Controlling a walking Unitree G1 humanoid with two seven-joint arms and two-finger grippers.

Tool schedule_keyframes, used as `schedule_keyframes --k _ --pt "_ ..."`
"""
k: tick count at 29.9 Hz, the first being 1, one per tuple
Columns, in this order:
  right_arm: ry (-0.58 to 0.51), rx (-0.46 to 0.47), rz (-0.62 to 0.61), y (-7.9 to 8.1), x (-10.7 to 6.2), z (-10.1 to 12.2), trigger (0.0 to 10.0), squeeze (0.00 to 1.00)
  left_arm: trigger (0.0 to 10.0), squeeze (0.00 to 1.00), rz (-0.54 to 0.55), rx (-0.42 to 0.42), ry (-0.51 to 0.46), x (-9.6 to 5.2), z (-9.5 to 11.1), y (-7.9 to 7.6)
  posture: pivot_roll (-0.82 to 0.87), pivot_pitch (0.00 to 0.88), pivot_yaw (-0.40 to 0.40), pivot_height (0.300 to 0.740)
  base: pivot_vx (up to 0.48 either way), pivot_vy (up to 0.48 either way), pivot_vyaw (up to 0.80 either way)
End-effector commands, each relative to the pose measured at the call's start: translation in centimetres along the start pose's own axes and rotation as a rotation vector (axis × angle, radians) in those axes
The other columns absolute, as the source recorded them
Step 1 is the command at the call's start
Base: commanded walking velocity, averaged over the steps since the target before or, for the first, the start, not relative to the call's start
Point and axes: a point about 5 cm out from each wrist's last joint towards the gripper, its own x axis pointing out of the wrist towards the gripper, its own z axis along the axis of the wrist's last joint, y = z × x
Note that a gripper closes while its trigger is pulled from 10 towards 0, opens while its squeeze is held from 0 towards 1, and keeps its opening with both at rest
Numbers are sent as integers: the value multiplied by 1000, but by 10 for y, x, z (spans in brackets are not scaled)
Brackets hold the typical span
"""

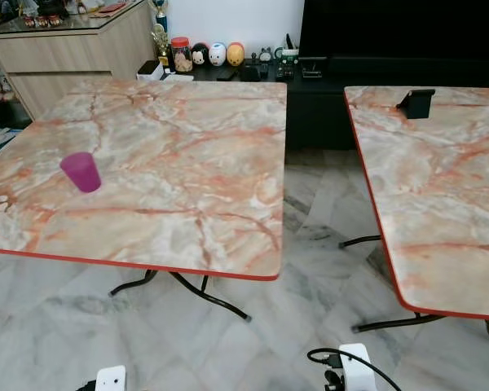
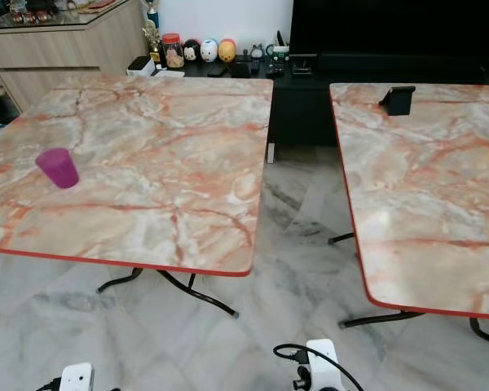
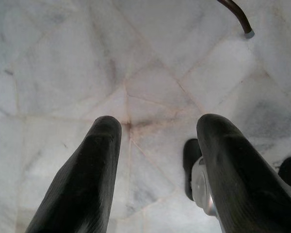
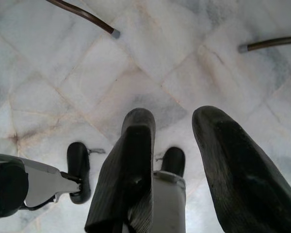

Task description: Setting the table

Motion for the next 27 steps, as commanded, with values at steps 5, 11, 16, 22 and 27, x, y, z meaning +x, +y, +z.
schedule_keyframes --k 5,11,16,22,27 --pt "20 7 5 2 -1 -5 10000 0 10000 0 13 -1 10 -1 -2 3 -73 0 51 740 0 369 0" --pt "14 9 9 3 0 -2 10000 0 10000 0 13 -7 9 0 -1 3 -72 0 51 740 0 368 0" --pt "12 9 9 3 0 -2 10000 0 10000 0 15 -10 8 0 -1 3 -70 0 49 740 0 367 0" --pt "13 9 13 7 0 -2 10000 0 10000 0 17 -12 8 0 -1 3 -68 0 48 740 0 368 0" --pt "15 5 20 11 1 -2 10000 0 10000 0 18 -13 7 0 -1 3 -66 0 48 740 0 368 0"
